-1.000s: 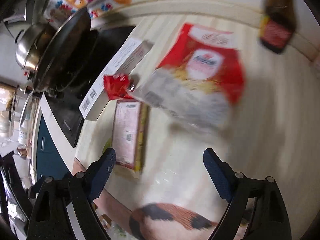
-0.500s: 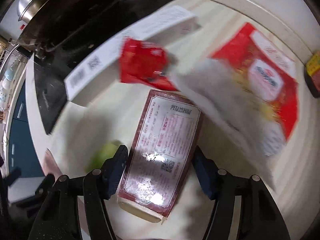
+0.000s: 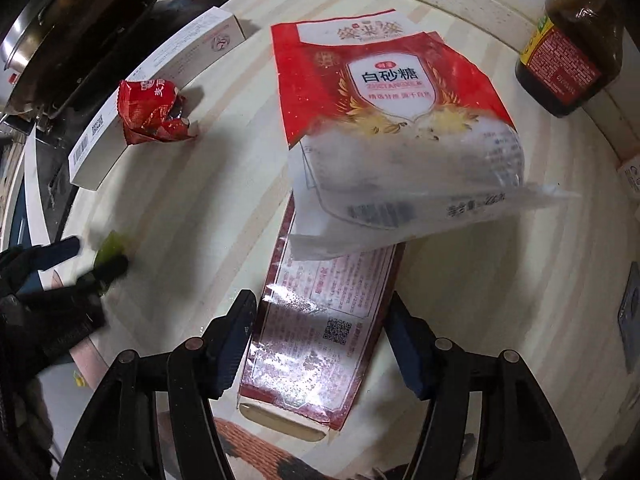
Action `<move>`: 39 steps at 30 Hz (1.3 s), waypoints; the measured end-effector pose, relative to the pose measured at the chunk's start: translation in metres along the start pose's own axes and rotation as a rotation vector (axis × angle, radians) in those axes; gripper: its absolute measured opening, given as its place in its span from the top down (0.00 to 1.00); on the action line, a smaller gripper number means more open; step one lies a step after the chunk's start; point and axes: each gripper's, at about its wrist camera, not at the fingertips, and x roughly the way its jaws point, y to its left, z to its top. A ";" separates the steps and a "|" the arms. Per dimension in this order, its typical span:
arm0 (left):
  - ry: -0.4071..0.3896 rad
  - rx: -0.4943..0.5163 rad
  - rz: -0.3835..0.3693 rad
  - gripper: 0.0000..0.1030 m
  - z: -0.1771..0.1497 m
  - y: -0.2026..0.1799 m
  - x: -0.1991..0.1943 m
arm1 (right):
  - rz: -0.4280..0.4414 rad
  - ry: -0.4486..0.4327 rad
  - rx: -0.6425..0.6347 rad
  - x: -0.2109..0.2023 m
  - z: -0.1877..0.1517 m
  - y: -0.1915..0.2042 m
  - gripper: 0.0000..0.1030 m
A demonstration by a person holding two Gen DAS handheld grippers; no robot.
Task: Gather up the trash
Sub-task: 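Grasp the green vegetable scrap with the left tool while the right tool grasps the pink-red box, then carry the scrap and box over the bin and release both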
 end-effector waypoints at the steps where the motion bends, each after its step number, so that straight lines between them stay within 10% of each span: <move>1: 0.002 -0.007 -0.001 0.93 -0.001 0.001 0.000 | -0.001 -0.003 0.001 0.000 -0.001 0.001 0.36; 22: -0.181 -0.413 -0.062 0.94 -0.151 0.114 -0.087 | 0.154 -0.053 -0.090 -0.072 -0.066 0.078 0.38; 31: -0.170 -0.660 -0.069 0.94 -0.288 0.214 -0.075 | 0.223 -0.041 -0.292 -0.083 -0.134 0.201 0.38; 39: -0.042 -0.980 -0.087 0.94 -0.444 0.308 0.014 | 0.241 0.106 -0.502 -0.003 -0.223 0.339 0.39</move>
